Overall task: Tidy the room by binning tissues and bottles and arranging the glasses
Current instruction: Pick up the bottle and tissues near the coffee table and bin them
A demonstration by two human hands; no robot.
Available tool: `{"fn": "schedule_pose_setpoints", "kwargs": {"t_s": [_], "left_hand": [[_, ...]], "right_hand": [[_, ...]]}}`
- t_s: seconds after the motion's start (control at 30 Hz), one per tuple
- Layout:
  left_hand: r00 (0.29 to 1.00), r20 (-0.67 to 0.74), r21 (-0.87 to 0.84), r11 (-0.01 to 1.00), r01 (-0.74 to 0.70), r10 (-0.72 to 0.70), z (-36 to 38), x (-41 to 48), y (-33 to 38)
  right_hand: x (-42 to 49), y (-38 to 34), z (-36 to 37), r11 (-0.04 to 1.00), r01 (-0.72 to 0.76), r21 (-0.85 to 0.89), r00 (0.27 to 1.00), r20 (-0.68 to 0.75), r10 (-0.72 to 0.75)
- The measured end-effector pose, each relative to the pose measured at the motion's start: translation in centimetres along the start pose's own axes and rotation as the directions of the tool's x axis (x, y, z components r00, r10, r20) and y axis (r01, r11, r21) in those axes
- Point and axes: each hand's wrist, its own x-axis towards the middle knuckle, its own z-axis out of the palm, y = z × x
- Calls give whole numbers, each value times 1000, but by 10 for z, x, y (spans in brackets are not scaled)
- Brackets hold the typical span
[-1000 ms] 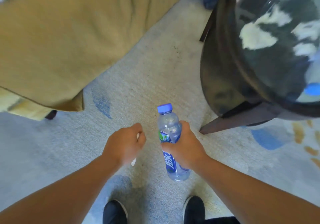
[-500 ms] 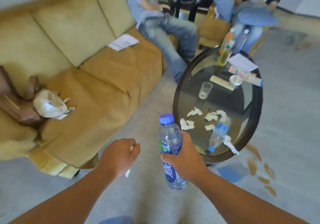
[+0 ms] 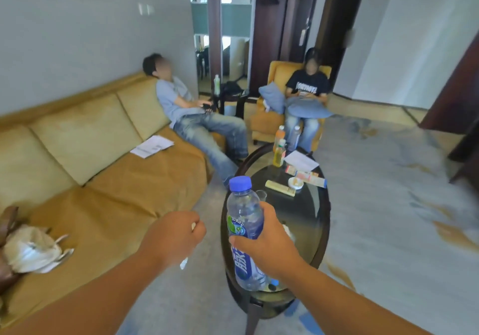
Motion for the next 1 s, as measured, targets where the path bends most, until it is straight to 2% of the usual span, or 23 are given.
{"fn": "schedule_pose_setpoints", "kwargs": {"t_s": [0.17, 0.3, 0.4, 0.5, 0.53, 0.73, 1.0], "left_hand": [[986, 19, 9, 986, -166, 166, -14, 5, 23], [927, 69, 46, 927, -373, 370, -24, -3, 36], [806, 42, 68, 804, -591, 590, -28, -16, 51], [844, 66, 34, 844, -534, 532, -25, -28, 73], [836, 57, -1, 837, -547, 546, -17, -30, 80], [695, 59, -106, 697, -709, 717, 4, -68, 150], [528, 70, -182, 531, -828, 846, 47, -164, 289]], "right_hand": [[-31, -17, -9, 999, -23, -39, 987, -160, 17], [-66, -24, -9, 996, -71, -43, 953, -299, 55], [-96, -27, -7, 993, -107, -43, 916, -393, 81], [-129, -27, -10, 988, -154, -24, 876, -467, 125], [-141, -27, -13, 987, -162, -20, 862, -489, 132], [-217, -18, -47, 974, -228, 9, 761, -622, 184], [-361, 22, -123, 952, -283, 114, 550, -794, 258]]}}
